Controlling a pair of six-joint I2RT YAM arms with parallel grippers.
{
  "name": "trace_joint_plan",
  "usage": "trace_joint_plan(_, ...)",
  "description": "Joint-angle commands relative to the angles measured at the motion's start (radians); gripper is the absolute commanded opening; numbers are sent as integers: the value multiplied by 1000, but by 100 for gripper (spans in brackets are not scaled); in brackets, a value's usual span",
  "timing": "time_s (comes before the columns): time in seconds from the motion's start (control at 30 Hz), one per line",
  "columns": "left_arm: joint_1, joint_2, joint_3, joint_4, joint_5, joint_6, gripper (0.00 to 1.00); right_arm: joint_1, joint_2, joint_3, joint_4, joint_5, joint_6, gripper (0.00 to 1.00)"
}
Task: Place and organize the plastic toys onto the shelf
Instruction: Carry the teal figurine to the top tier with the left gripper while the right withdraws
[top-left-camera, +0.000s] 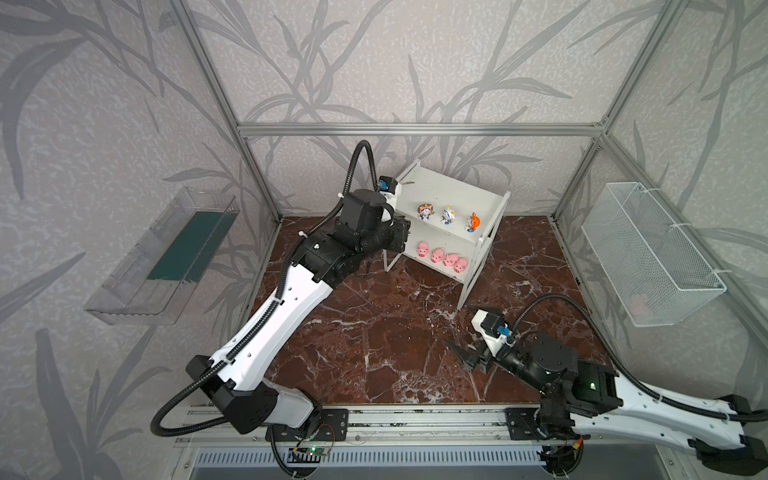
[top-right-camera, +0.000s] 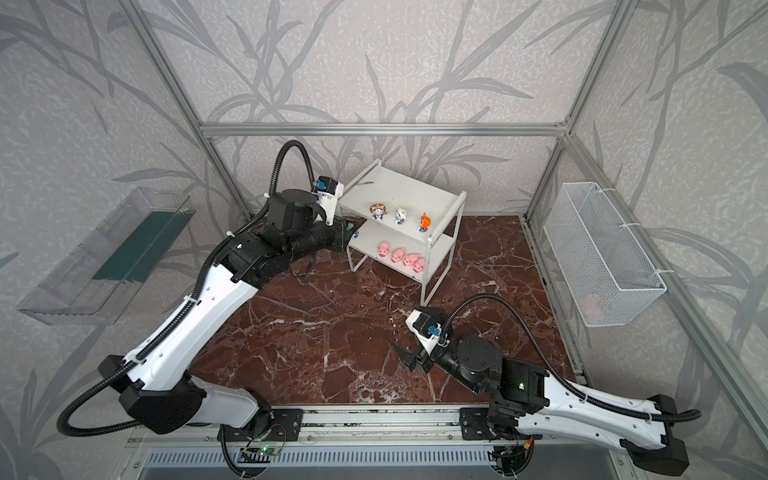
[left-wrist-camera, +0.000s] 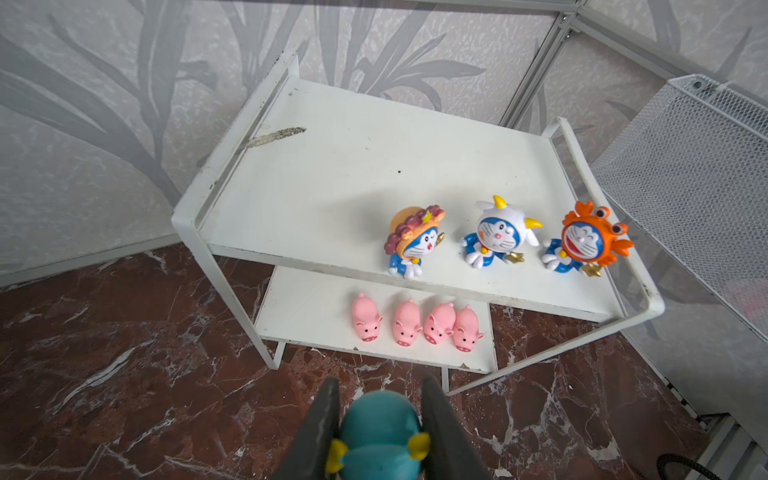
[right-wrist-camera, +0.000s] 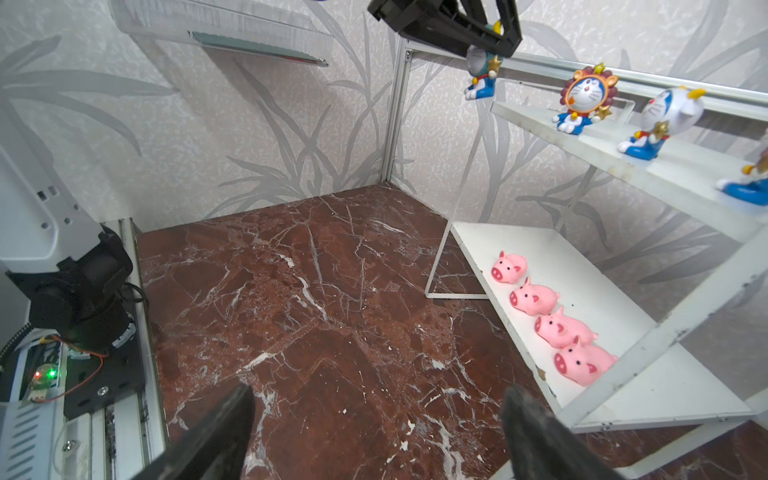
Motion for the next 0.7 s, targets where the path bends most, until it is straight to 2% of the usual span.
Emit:
trace_joint_plan(0.0,17,55,107,-48,3,65,23,-2,-52,46,-124,-18,-52,94)
trace_joint_plan(0.13,30,145,238,-88,-2,93,23,-3,-108,58,-182,-21,-68,100)
trace_joint_plan(0.47,72,335,501,-207,8,112,23,-2,-151,65,-203,2,-71,99)
trace_joint_plan(0.67,94,405,591,-250,28,119,23,-2,-144,60,-197,16,-75,99)
